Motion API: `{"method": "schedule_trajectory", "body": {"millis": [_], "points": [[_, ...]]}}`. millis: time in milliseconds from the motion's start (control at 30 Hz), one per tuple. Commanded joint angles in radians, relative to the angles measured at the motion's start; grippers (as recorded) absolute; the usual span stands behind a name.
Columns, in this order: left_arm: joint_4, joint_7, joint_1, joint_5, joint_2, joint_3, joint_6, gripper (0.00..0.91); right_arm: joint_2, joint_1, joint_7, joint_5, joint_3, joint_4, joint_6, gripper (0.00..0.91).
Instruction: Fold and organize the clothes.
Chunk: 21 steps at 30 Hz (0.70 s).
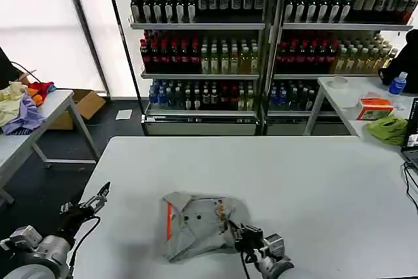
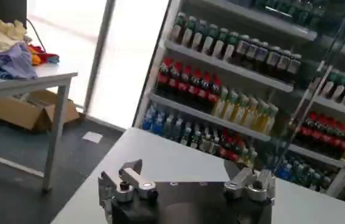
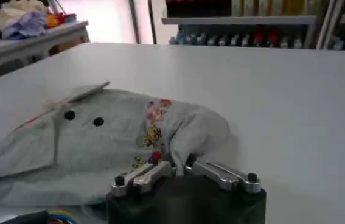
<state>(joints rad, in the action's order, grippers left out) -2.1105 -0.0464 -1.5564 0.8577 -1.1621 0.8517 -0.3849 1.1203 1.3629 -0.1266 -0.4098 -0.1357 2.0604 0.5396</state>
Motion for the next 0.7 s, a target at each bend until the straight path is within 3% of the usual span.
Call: {"method": "schedule_trajectory", "body": {"millis": [33, 167, 233, 467, 533, 600, 700], "points": [[0.022, -0.004, -0.007, 0.054, 0.034, 0.030, -0.004, 0.907, -0.051, 0.114, 0.027, 0.082, -0.204, 0.083, 0.038, 0.907], [0.016, -0.006, 0.000, 0.053, 0.033, 0.030, 0.000, 0.907, -0.096, 0.149, 0.087, 0.059, -0.317, 0.098, 0.028, 0.907], [0.028, -0.008, 0.008, 0.038, 0.033, 0.021, 0.007, 0.907, -0.119, 0.160, 0.126, 0.065, -0.351, 0.095, -0.021, 0.907], [0.031, -0.003, -0.007, -0.027, 0.047, 0.015, 0.028, 0.907, -0.065, 0.120, 0.084, 0.074, -0.383, 0.129, -0.025, 0.907], [0.022, -0.002, -0.014, -0.026, 0.052, 0.021, 0.030, 0.907, -0.042, 0.113, 0.050, 0.100, -0.352, 0.154, -0.032, 0.907], [0.016, 0.000, -0.018, -0.025, 0.056, 0.018, 0.030, 0.907, -0.002, 0.095, -0.020, 0.117, -0.272, 0.164, -0.103, 0.907], [0.011, -0.001, -0.010, -0.031, 0.049, -0.004, 0.030, 0.907, 0.046, 0.059, -0.041, 0.181, -0.101, 0.129, -0.217, 0.907]]}}
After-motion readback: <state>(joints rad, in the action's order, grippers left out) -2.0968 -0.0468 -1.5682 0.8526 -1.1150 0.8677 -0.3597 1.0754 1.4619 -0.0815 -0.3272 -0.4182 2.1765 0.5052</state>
